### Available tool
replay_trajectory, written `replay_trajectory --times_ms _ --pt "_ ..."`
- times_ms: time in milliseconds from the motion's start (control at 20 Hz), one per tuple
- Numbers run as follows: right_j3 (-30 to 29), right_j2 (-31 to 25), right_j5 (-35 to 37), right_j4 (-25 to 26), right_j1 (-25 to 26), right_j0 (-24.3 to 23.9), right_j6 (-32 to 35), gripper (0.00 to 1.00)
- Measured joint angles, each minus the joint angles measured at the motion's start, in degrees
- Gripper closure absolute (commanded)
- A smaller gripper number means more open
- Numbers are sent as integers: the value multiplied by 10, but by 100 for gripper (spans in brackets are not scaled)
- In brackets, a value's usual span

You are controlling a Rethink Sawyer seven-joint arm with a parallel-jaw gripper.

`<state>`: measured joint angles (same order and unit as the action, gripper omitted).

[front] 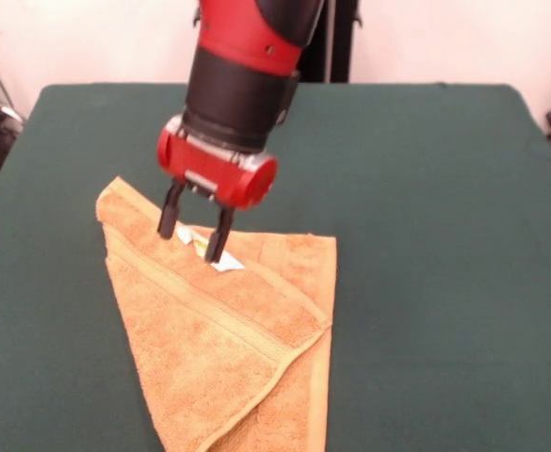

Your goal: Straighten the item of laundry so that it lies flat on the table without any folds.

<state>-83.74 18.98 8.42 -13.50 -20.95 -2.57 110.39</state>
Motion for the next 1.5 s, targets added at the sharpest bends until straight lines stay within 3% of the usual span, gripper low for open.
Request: replay_trajectory --times_ms 450,1500 --pt "-27 -3 14 0 -42 4 0 0" --pt "-41 -14 14 0 -9 4 0 0"
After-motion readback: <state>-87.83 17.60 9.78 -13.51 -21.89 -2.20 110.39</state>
